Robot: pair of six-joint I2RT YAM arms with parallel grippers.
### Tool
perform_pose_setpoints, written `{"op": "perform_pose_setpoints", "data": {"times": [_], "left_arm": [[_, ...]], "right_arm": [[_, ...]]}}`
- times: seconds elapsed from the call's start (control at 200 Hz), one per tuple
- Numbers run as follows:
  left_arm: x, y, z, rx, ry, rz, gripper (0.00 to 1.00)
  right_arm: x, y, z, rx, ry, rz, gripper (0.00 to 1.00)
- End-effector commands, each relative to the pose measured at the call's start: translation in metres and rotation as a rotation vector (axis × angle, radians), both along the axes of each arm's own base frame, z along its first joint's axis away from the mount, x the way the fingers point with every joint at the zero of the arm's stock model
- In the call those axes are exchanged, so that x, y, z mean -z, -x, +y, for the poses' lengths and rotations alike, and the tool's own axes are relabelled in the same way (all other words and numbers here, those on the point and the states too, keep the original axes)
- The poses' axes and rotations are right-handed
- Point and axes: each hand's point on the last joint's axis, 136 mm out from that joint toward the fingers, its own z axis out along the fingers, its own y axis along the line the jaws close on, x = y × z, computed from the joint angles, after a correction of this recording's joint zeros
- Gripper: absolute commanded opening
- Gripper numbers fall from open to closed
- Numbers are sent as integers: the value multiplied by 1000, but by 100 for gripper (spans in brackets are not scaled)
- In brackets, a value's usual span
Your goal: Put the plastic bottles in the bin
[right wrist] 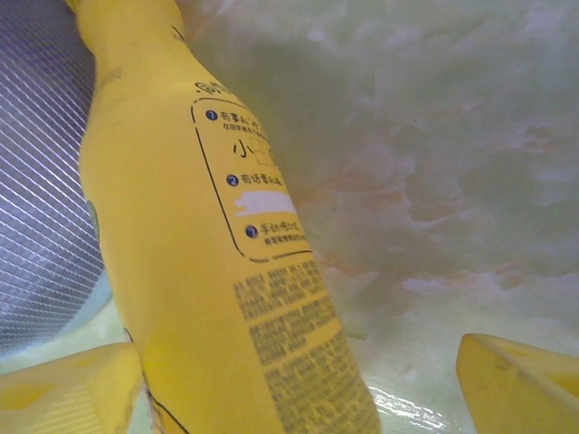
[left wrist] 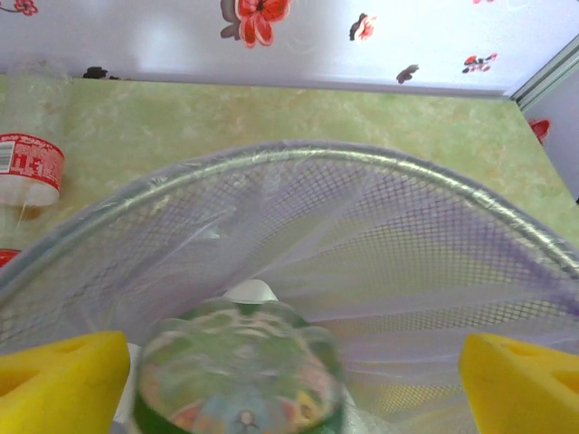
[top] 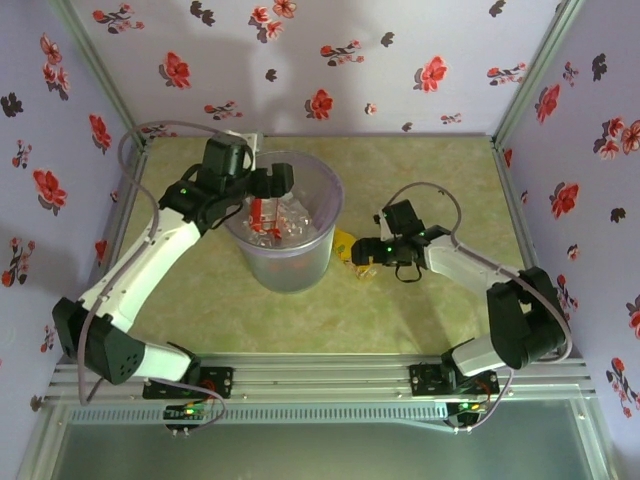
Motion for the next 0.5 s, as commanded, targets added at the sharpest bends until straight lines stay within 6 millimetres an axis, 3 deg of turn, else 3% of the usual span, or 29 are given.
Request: {"op": "perform_pose_setpoints", "data": {"times": [0.0,0.12,0.3,0.495], "left_arm": [[-16,4,4,-5,-7,-30,90],[-13,6,4,-7,-8,-25,86],[-13,9,6,-10,-5,-29,85],[-18,11,7,-12,4,-39,86]], "right_arm": [[8,0,2,4,38,19,88],[15,2,6,-6,52,31,87],[31,5,9,-20,75,74,90],[38,3,10,-11,77,76,86]]}}
